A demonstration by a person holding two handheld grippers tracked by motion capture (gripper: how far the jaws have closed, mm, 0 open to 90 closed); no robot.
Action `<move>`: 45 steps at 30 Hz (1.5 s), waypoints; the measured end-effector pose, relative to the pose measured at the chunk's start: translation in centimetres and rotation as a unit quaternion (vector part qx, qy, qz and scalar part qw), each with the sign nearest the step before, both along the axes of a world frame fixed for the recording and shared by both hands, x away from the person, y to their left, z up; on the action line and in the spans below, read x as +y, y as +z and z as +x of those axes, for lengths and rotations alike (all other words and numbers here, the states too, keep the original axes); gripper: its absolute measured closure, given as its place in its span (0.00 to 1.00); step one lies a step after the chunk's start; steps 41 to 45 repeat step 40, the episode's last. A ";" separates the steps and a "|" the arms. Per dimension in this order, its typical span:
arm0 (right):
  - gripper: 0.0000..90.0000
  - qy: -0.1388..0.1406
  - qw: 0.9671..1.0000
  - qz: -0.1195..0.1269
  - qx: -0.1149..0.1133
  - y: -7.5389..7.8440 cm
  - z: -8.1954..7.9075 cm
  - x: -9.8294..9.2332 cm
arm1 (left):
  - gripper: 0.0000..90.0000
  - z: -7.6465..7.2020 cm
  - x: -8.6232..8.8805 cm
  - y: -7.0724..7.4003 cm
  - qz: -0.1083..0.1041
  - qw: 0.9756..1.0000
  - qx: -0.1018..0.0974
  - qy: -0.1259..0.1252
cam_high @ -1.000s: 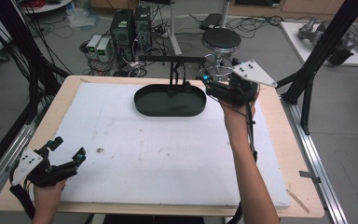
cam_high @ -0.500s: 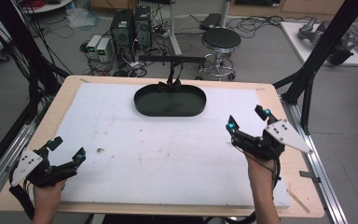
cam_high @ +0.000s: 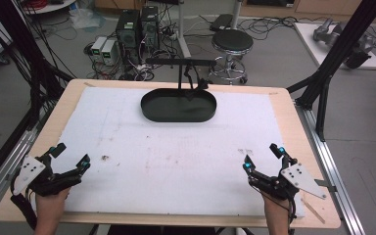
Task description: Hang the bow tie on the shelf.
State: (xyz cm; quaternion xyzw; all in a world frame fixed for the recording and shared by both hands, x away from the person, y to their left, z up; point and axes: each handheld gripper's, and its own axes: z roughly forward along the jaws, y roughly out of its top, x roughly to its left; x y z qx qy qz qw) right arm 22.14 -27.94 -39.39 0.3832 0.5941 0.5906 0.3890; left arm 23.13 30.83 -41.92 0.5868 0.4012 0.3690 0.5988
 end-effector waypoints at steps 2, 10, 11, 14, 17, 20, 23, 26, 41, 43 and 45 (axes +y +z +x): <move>0.13 -0.001 1.000 0.006 0.002 -0.5 0.0 0.0 | 0.09 0.1 -0.1 0.0 0.002 1.000 0.001 -0.002; 0.13 -0.005 1.000 0.002 0.015 -1.2 -0.4 -0.4 | 0.09 0.3 -0.6 -0.2 0.007 1.000 0.001 -0.007; 0.13 -0.006 1.000 0.003 0.013 -1.1 -0.5 -0.5 | 0.09 0.4 -0.7 -0.2 0.006 1.000 0.000 -0.008; 0.13 -0.008 1.000 0.005 0.008 -0.9 -0.8 -0.7 | 0.09 0.5 -0.9 -0.3 0.008 1.000 0.000 -0.010; 0.13 -0.008 1.000 0.007 0.006 -0.7 -1.1 -0.8 | 0.09 0.6 -1.1 -0.3 0.009 1.000 0.000 -0.013; 0.13 -0.010 1.000 0.003 0.005 -0.7 -1.2 -1.0 | 0.09 0.7 -1.2 -0.3 0.007 1.000 -0.001 -0.014; 0.13 -0.010 1.000 0.001 0.006 -0.8 -1.3 -1.0 | 0.09 0.8 -1.3 -0.2 0.007 1.000 -0.001 -0.016; 0.13 -0.011 1.000 0.001 0.008 -0.8 -1.4 -1.0 | 0.09 0.9 -1.4 -0.3 0.007 1.000 -0.001 -0.017; 0.13 -0.009 1.000 -0.006 0.007 -0.8 -1.5 -1.0 | 0.09 0.9 -1.4 -0.1 0.006 1.000 -0.004 -0.019; 0.13 -0.009 1.000 -0.006 0.007 -0.8 -1.5 -1.0 | 0.09 0.9 -1.4 -0.1 0.006 1.000 -0.004 -0.019; 0.13 -0.009 1.000 -0.006 0.007 -0.8 -1.5 -1.0 | 0.09 0.9 -1.4 -0.1 0.006 1.000 -0.004 -0.019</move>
